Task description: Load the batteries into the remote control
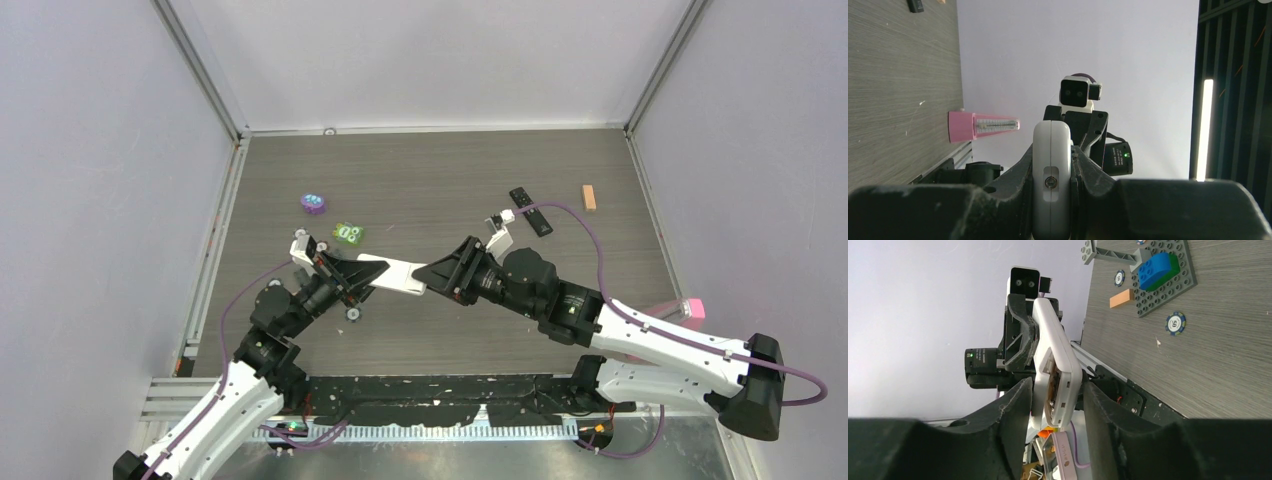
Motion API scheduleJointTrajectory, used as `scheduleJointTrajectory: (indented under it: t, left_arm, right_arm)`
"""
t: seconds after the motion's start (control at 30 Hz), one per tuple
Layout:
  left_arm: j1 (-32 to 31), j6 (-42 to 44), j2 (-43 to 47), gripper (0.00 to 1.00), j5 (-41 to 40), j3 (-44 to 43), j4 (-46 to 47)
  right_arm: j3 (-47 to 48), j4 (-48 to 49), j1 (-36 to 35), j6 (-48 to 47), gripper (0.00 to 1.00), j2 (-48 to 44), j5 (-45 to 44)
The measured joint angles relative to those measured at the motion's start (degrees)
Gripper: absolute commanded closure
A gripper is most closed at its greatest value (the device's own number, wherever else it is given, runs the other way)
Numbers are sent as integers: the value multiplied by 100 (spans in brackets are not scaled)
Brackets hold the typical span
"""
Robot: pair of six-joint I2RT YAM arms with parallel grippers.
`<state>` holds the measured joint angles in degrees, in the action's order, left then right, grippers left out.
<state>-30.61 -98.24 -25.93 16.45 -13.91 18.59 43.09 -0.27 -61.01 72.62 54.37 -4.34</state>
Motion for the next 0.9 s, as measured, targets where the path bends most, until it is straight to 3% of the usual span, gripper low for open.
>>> scheduleJointTrajectory:
  t: [0.47, 0.9]
  left_arm:
    - [0, -35, -20, 100, -39, 0, 179]
    - [44, 20, -63, 100, -70, 0, 210]
  right_arm:
    - [-192, 328, 0, 184, 82, -76, 120]
    - [-334, 772, 50, 278, 89, 92, 144]
